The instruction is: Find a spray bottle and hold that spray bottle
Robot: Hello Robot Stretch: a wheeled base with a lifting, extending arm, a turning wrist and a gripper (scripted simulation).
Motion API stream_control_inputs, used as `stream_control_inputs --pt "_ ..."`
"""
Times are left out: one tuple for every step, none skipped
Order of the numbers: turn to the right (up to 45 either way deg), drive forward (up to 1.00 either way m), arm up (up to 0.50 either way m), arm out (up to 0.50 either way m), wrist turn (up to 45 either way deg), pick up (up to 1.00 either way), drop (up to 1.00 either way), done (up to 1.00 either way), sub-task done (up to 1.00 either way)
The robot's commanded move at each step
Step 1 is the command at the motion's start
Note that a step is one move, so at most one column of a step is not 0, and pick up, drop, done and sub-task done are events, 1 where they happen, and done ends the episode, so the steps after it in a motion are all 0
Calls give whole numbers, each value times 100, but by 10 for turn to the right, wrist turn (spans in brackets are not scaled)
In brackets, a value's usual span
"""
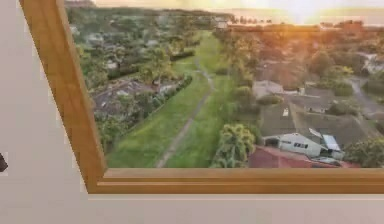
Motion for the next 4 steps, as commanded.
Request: stream_control_inputs --pt "450 0 0 0 0 0 0 0 0" --pt "450 0 0 0 0 0 0 0 0" --pt "450 0 0 0 0 0 0 0 0" --pt "150 0 0 0 0 0 0 0 0"
